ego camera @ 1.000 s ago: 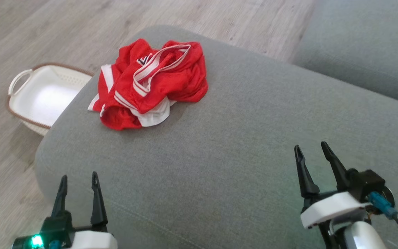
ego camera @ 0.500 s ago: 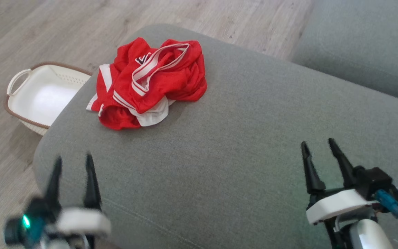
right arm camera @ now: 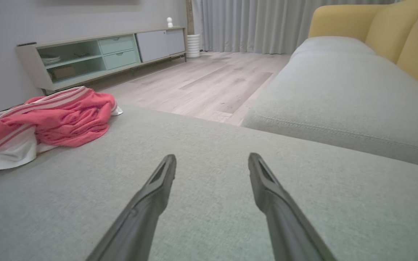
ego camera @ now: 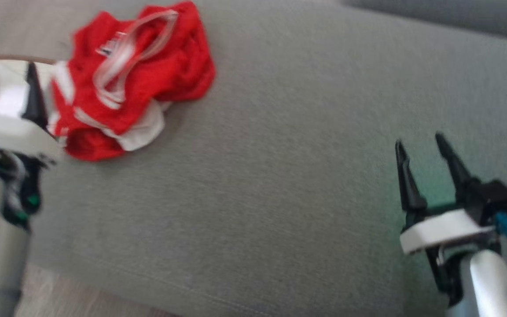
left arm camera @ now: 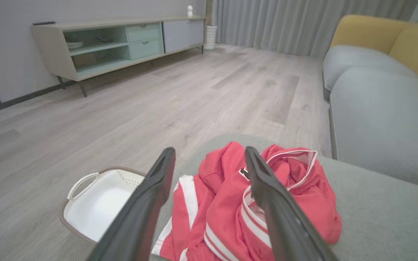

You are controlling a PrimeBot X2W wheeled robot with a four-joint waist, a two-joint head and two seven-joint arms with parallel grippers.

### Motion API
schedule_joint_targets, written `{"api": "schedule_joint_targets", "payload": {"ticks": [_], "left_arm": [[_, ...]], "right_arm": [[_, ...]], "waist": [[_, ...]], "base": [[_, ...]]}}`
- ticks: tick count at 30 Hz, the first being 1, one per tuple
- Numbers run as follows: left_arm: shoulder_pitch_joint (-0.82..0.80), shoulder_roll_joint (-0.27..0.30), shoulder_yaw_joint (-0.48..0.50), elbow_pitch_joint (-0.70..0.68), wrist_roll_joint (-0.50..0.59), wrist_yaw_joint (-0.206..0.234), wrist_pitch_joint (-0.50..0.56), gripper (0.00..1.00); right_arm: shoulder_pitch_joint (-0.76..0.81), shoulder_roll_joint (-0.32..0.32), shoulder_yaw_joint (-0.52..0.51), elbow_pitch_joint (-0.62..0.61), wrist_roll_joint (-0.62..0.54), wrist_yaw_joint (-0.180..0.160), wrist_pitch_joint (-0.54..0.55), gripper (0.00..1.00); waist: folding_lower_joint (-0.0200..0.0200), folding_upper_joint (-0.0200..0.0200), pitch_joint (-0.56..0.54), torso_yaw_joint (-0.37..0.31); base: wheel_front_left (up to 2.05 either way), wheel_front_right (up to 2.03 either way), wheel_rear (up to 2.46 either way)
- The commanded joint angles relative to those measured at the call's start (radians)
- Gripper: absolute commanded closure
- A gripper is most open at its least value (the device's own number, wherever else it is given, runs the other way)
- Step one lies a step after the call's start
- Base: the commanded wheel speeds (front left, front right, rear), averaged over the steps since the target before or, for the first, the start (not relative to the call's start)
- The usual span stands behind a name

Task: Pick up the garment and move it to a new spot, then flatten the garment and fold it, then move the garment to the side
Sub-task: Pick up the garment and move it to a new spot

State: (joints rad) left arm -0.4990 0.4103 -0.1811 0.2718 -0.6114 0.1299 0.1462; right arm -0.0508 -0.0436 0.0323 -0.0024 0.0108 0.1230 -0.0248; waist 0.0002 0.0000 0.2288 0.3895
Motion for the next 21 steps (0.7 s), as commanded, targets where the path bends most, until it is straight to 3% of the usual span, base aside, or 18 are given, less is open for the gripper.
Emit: {"api": "schedule_joint_targets", "payload": {"ticks": [1, 11, 19, 20, 21], "left_arm": [[-0.078, 0.063, 0.052, -0.001, -0.012, -0.016, 0.023, 0.00], [-0.213, 0.153, 0.082, 0.193, -0.095, -0.049, 0.233, 0.00], [-0.198, 0.210, 0.056, 0.261, -0.084, 0.033, 0.424, 0.00], [-0.195, 0.212, 0.052, 0.261, -0.085, 0.040, 0.440, 0.61], [-0.194, 0.217, 0.050, 0.254, -0.081, 0.043, 0.444, 1.00]], "right_arm": [[-0.055, -0.007, 0.022, -0.054, -0.013, 0.008, 0.004, 0.00], [-0.099, -0.007, -0.010, -0.127, -0.019, 0.008, 0.004, 0.00], [-0.109, -0.007, -0.011, -0.119, 0.007, 0.008, -0.019, 0.00], [-0.111, -0.007, -0.010, -0.113, 0.012, 0.008, -0.022, 0.00], [-0.112, -0.007, -0.009, -0.108, 0.016, 0.008, -0.026, 0.00]], "waist": [[-0.0002, 0.0000, 0.121, -0.114], [-0.0002, 0.0000, 0.297, -0.280], [-0.0002, 0.0000, 0.323, -0.325], [-0.0002, 0.0000, 0.318, -0.327], [-0.0002, 0.0000, 0.313, -0.327]], "base": [[0.00, 0.00, 0.00], [0.00, 0.00, 0.00], [0.00, 0.00, 0.00], [0.00, 0.00, 0.00], [0.00, 0.00, 0.00]]}}
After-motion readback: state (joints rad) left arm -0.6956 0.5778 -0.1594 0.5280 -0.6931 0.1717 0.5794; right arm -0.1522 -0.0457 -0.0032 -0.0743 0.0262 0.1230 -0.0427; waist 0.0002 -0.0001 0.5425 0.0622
